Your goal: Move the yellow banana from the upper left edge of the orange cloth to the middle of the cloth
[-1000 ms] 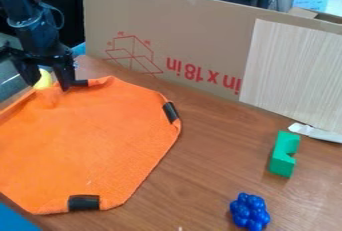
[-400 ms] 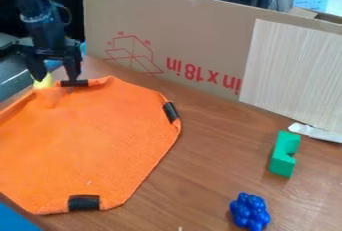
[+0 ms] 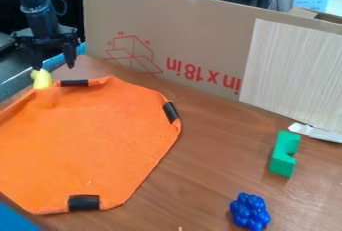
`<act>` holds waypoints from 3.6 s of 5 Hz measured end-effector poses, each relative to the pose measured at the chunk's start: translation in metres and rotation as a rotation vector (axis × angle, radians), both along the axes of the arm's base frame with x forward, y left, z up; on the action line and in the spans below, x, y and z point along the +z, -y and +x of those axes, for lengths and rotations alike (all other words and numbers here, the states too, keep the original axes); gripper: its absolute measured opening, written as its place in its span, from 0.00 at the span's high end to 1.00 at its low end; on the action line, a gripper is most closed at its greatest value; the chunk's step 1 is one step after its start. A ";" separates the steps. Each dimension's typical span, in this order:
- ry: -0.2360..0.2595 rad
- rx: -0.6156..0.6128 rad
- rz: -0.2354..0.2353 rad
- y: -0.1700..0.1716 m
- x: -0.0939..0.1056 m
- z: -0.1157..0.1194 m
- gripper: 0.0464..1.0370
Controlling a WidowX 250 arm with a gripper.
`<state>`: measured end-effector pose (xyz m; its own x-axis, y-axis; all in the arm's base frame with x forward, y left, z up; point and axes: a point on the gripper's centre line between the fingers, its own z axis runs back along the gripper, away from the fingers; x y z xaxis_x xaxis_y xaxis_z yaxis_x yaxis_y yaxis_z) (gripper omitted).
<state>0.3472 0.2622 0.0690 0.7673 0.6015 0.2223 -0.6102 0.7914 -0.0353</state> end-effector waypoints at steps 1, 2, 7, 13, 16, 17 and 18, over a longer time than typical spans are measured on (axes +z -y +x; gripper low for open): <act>0.029 0.088 -0.001 -0.017 -0.005 0.008 0.04; 0.059 0.198 0.018 -0.041 -0.007 0.014 0.04; 0.009 0.322 0.059 -0.062 -0.037 0.015 0.04; 0.030 0.264 0.117 -0.055 -0.035 0.031 0.51; 0.118 0.065 0.229 -0.001 0.034 0.037 0.52; 0.082 -0.055 0.150 0.028 0.027 0.017 0.51; 0.030 -0.229 0.083 0.053 0.011 -0.003 0.52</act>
<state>0.3442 0.2090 0.0805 0.8739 0.3912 0.2886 -0.4142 0.9100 0.0206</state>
